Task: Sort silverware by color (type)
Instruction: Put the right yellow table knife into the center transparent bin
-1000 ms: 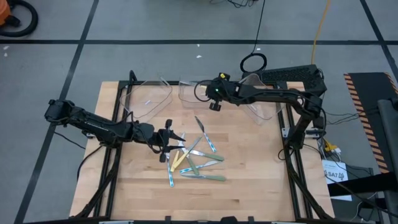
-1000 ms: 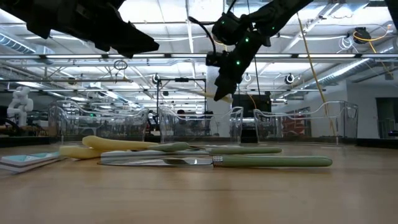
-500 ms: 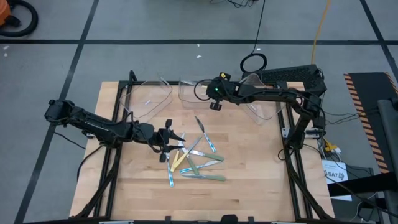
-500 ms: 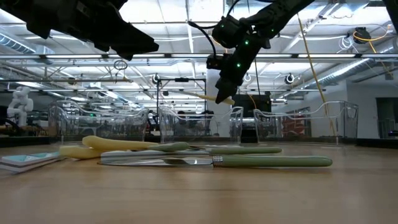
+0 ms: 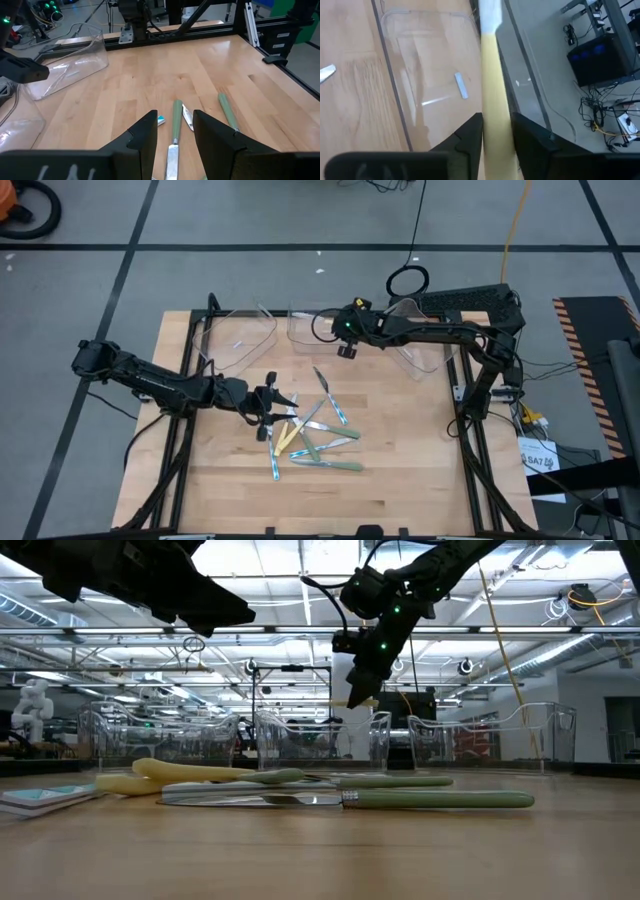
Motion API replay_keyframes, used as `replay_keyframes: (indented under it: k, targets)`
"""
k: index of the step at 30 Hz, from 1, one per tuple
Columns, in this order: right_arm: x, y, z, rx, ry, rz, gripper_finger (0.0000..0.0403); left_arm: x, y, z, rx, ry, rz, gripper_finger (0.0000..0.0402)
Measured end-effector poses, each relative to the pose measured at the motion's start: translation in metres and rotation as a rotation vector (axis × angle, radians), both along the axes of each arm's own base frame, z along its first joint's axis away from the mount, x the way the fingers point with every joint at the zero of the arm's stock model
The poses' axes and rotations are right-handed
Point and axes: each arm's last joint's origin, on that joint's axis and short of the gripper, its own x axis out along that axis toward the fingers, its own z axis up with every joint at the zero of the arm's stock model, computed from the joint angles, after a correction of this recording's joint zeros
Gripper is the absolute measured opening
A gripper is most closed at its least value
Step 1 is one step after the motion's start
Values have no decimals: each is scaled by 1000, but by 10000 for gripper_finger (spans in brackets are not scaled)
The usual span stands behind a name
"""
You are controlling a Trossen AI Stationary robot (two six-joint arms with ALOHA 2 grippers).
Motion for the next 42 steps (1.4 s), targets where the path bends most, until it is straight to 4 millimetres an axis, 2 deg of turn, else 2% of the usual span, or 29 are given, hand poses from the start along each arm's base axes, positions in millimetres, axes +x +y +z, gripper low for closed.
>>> replay_keyframes:
  k: [11,15,20,24,26,30,34,37,42]
  targets:
    - [-1,-2,0,5,-8,-15,113,0,0,0,0,0,0,134]
    - [1,8,5,12,-34,-9,113,-1,0,-2,4,22,0,134]
    - [-3,48,35,33,-105,52,114,-3,1,-8,8,85,35,134]
    - [-14,91,48,186,-151,105,114,-6,0,-14,19,156,83,134]
    - [-18,115,43,280,-183,157,114,-6,-1,-17,27,178,106,134]
    - [-26,166,15,356,-183,277,114,-6,-9,-24,8,211,131,134]
    - [-36,202,-8,396,-176,354,114,-6,-19,-33,-13,251,138,138]
    - [-45,217,-19,392,-133,387,114,-6,-25,-39,1,270,169,159]
    - [-50,230,-21,406,-113,412,114,-5,-29,-47,23,301,167,216]
